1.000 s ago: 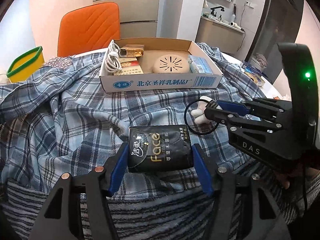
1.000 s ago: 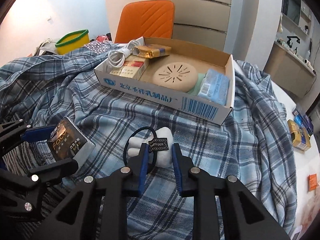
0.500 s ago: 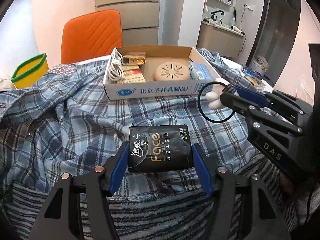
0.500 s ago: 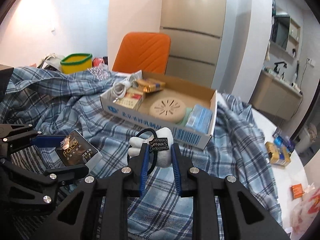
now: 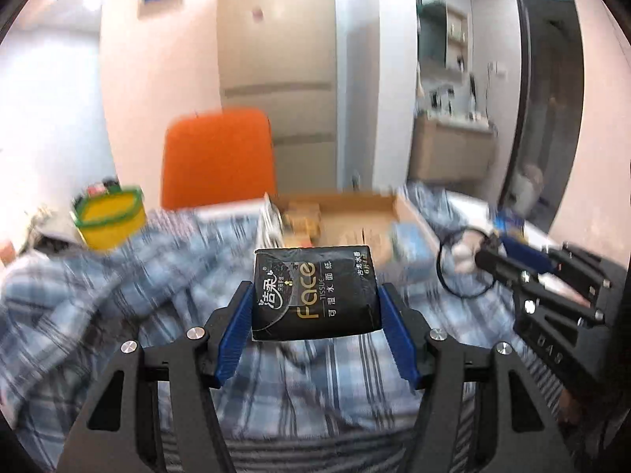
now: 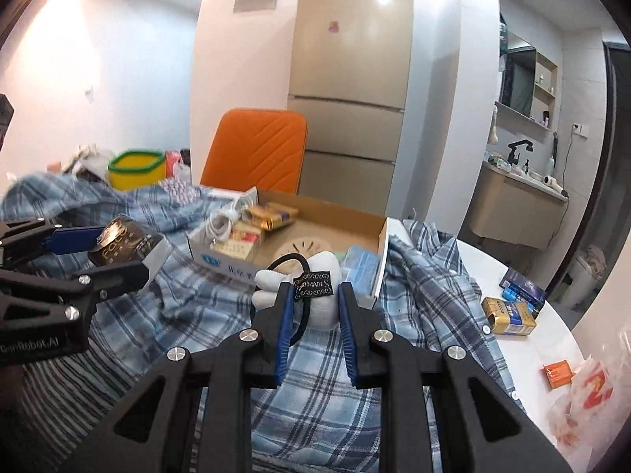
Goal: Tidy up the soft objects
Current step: 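Lift the Face packet and earbuds and carry them over the box with both grippers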
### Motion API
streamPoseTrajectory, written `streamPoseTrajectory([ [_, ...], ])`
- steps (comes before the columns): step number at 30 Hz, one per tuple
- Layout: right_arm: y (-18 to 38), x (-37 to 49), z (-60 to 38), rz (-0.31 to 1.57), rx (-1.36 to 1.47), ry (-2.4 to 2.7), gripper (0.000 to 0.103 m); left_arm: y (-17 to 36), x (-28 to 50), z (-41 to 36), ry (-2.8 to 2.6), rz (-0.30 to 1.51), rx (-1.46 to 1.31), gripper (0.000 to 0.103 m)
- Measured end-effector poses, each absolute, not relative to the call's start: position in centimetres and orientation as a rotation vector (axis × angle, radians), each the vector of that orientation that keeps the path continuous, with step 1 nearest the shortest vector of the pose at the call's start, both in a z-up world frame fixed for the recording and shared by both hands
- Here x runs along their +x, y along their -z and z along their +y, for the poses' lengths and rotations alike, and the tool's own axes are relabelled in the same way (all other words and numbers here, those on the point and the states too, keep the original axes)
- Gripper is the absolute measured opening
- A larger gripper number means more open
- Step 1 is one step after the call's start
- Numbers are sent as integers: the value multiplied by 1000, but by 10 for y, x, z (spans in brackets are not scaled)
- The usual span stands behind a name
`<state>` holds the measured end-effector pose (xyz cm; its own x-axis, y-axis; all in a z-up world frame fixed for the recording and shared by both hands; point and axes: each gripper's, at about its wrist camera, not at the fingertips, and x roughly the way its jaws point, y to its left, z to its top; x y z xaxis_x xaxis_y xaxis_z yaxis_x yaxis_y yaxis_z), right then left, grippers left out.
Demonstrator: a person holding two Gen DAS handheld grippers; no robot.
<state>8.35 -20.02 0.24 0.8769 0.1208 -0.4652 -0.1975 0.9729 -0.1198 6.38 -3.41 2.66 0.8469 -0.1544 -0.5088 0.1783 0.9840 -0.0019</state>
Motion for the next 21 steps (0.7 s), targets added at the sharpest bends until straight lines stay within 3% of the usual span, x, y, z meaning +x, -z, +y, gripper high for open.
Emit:
streamPoseTrajectory([
  [10, -68, 72, -194, 228, -132, -157, 24, -82, 58, -38, 167, 280, 47, 62],
  [21, -129, 85, -181, 119, -140, -102, 24, -123, 76, -38, 143, 185, 0, 62],
])
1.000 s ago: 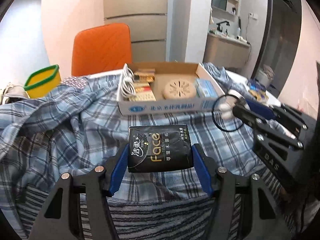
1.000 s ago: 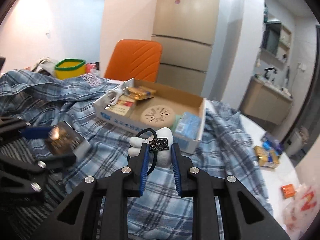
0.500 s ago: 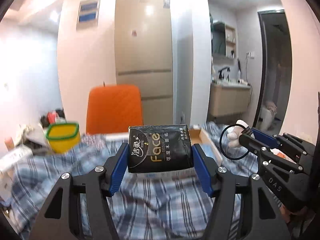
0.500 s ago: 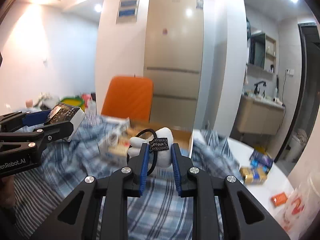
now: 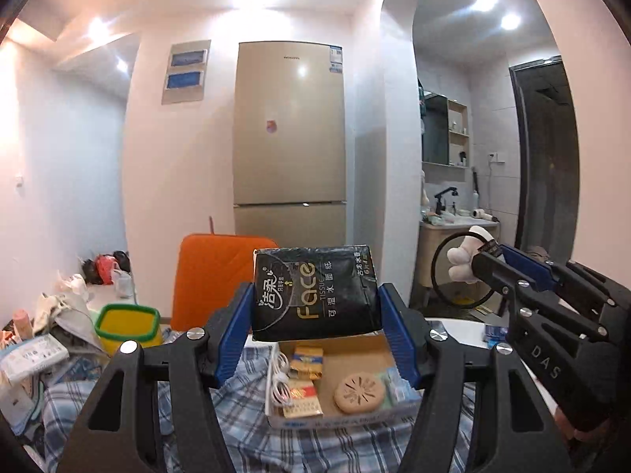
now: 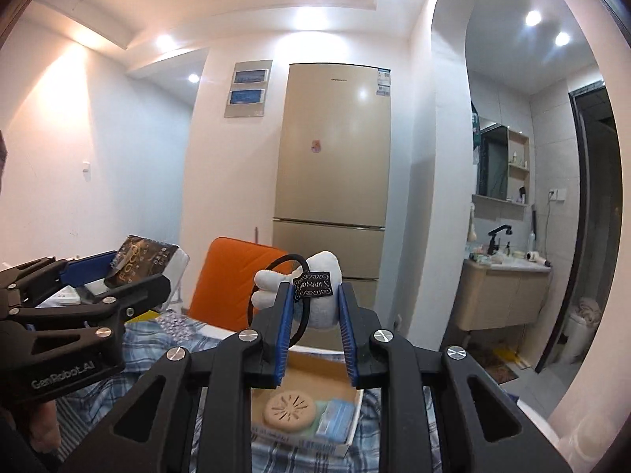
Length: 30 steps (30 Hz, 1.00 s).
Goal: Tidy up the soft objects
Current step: 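Lift the Face packet and earbuds and carry them over the box with both grippers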
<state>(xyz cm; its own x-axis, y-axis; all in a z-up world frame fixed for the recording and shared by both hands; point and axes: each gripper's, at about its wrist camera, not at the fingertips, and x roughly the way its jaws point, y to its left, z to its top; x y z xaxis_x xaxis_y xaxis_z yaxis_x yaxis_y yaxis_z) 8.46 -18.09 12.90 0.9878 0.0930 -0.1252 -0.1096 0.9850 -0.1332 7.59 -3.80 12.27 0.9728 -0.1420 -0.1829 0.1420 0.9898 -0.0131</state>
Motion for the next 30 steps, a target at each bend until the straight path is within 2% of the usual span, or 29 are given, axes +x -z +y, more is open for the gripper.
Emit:
streamPoseTrajectory([
  [15, -168, 163, -180, 181, -84, -29, 24, -156, 135, -47, 143, 167, -2, 62],
  [30, -96, 245, -199, 370, -29, -47, 24, -98, 203, -50, 121, 330, 17, 62],
])
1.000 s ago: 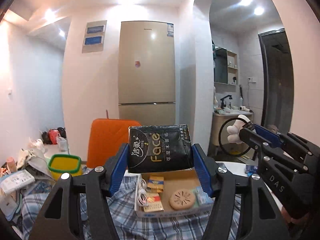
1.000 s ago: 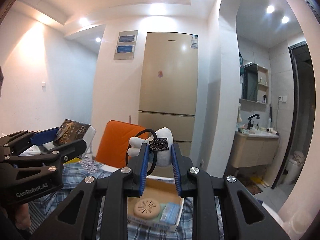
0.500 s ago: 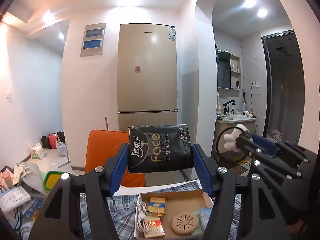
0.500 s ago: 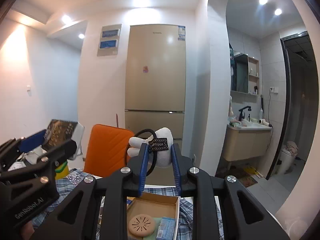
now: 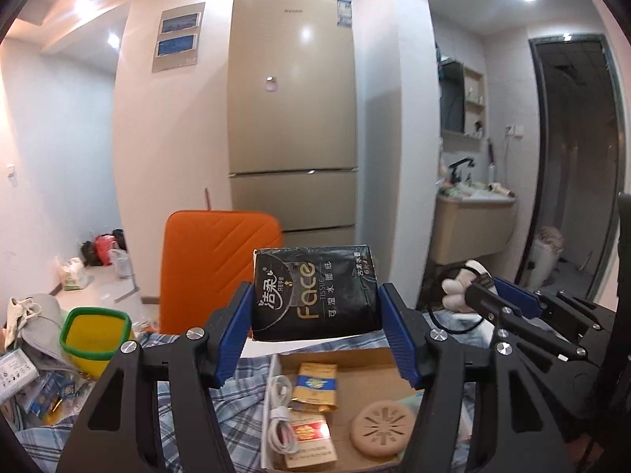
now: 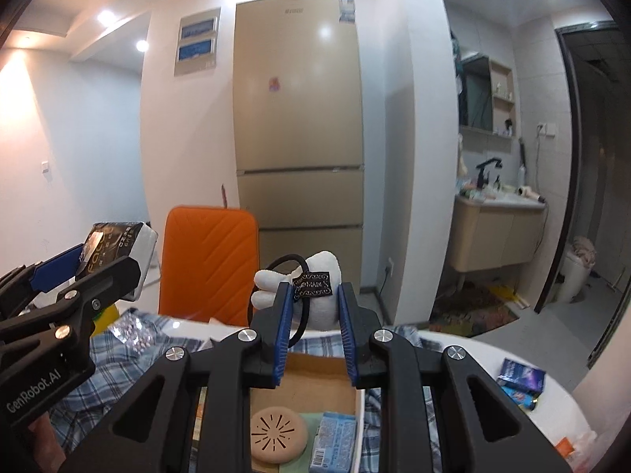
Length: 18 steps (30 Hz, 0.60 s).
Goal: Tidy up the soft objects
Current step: 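Lift the Face packet and earbuds and carry them over the box with both grippers, then lower the packet and earbuds into the box and open both grippers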
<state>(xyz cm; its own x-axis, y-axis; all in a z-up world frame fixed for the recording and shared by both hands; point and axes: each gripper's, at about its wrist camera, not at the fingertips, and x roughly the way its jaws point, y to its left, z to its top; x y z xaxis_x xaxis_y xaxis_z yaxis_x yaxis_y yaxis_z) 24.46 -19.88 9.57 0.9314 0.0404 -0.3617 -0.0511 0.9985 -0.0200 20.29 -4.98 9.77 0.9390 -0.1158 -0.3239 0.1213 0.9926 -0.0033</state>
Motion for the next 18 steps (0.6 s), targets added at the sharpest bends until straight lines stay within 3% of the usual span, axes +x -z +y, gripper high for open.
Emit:
streamPoseTrajectory([
  [18, 16, 315, -199, 643, -97, -26, 24, -5, 263, -60, 123, 647, 66, 62],
])
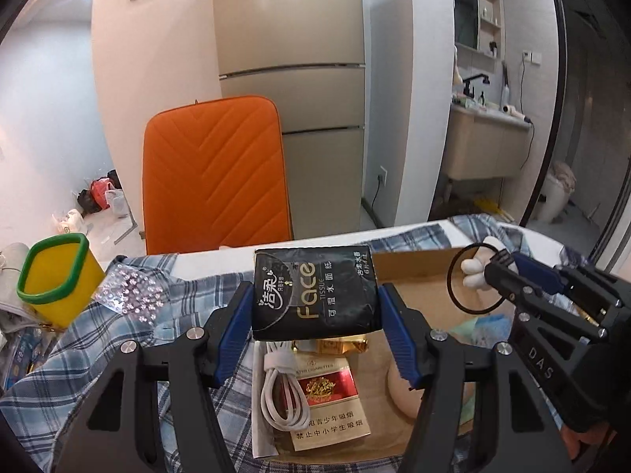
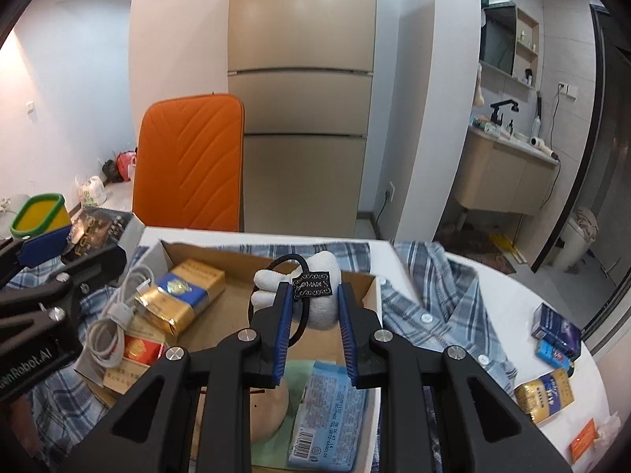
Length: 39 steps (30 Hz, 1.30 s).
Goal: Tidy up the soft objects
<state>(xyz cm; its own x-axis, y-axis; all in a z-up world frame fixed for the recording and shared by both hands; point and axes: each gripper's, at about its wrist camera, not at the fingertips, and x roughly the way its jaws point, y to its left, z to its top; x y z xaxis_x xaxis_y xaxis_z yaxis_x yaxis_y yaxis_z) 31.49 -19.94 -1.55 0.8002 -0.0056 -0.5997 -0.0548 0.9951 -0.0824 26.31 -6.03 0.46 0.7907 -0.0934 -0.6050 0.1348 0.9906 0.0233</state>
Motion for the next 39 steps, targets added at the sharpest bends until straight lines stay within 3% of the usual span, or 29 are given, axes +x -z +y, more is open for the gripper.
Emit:
streamPoseTrajectory([
  [11, 28, 322, -202, 677, -81, -44, 28, -4, 263, -62, 149, 636, 62, 65],
  [12, 28, 323, -203, 677, -78, -42, 32, -4, 263, -60, 148, 630, 59, 69],
  [15, 27, 322, -205, 663, -69, -36, 62, -6, 264, -56, 139, 624, 46, 71],
  [18, 24, 320, -206, 648, -71, -30, 62, -7, 264, -53, 133, 619, 37, 75],
  [30, 13, 312, -212, 618, -56, -16, 62, -18, 258, -51, 134, 581, 30, 75],
  [39, -24, 280, -218, 521, -60, 16, 62, -49, 234, -49, 127, 486, 14, 75],
])
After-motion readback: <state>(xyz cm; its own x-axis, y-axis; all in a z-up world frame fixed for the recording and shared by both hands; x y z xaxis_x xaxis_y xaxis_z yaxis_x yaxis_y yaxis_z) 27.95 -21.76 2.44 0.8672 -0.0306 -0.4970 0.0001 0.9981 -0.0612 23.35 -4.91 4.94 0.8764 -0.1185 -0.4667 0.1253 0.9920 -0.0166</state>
